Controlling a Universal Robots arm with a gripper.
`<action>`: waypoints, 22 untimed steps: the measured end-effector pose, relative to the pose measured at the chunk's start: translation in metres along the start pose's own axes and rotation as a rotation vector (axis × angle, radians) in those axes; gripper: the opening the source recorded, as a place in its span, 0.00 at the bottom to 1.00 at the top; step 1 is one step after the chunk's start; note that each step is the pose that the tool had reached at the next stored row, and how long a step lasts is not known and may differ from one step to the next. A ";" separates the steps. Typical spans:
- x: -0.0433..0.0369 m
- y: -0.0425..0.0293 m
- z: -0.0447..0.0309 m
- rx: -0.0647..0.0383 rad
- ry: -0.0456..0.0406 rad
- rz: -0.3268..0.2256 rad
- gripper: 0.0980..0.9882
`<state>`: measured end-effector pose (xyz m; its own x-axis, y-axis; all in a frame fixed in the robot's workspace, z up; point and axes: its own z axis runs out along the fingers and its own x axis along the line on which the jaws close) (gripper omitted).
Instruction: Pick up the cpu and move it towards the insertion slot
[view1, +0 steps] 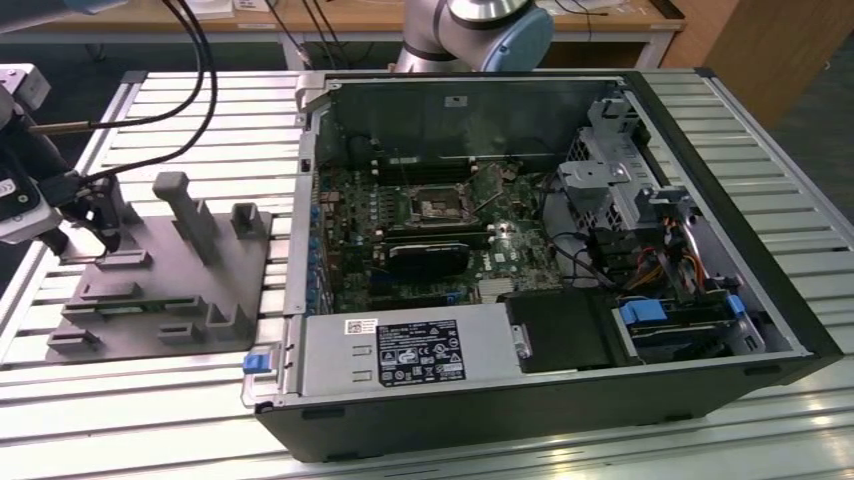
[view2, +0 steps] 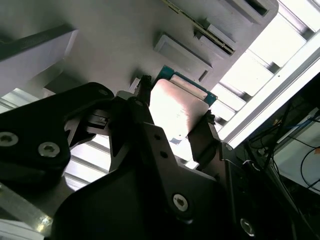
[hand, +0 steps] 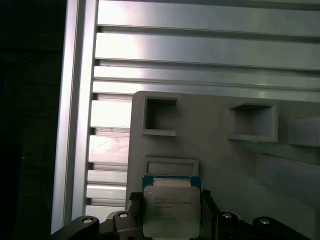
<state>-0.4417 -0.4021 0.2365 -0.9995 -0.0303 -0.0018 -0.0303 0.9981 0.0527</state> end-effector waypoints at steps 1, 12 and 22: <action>0.0000 0.0000 -0.0009 0.000 0.0000 0.000 0.50; -0.0001 0.0007 -0.0104 0.000 -0.0001 0.000 0.50; -0.0001 0.0013 -0.0177 0.000 -0.0001 0.000 0.50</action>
<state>-0.4417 -0.4017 0.2542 -0.9995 -0.0303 -0.0018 -0.0303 0.9981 0.0528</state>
